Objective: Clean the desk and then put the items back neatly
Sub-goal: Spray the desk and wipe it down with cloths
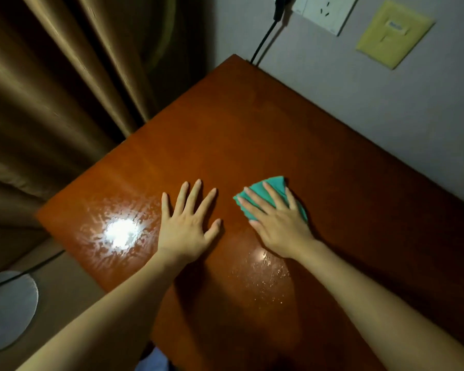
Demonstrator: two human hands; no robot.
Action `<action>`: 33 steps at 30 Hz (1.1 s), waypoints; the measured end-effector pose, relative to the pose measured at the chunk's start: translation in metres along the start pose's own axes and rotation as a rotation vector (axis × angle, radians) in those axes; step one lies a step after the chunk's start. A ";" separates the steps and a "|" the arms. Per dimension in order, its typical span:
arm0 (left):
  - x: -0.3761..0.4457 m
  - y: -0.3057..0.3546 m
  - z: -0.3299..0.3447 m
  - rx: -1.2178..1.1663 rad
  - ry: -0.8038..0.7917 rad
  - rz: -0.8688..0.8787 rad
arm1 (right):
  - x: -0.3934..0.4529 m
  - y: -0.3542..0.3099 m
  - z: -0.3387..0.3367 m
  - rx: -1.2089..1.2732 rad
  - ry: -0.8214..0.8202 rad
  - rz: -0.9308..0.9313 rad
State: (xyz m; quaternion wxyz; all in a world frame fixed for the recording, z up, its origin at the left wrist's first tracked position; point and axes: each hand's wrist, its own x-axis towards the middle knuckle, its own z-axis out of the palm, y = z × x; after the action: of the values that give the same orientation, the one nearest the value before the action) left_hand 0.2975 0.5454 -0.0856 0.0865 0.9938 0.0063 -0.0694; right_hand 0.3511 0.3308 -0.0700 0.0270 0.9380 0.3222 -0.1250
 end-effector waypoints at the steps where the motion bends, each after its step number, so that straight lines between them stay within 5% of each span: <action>1: -0.011 -0.003 0.001 0.000 -0.009 0.005 | -0.010 0.009 0.003 0.015 -0.011 0.034; 8: -0.063 -0.019 0.004 0.010 -0.036 0.003 | 0.027 -0.027 -0.005 0.193 0.007 0.527; 16: -0.104 -0.067 0.002 0.037 -0.047 0.055 | -0.039 -0.120 0.015 0.000 0.027 -0.051; 24: -0.117 -0.092 -0.015 -0.038 -0.170 0.076 | -0.010 -0.140 0.007 0.153 -0.027 0.339; 29: -0.110 -0.112 -0.052 -0.081 0.028 0.008 | -0.006 -0.228 0.003 0.102 -0.014 0.082; 33: -0.123 -0.114 -0.070 -0.099 0.001 -0.055 | -0.055 -0.248 0.018 0.129 -0.090 0.021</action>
State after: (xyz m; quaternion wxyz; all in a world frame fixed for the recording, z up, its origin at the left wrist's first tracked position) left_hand 0.1829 0.6693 -0.0200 0.1335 0.9878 0.0368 -0.0709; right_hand 0.1535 0.4920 -0.0662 -0.0178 0.9346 0.3020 -0.1873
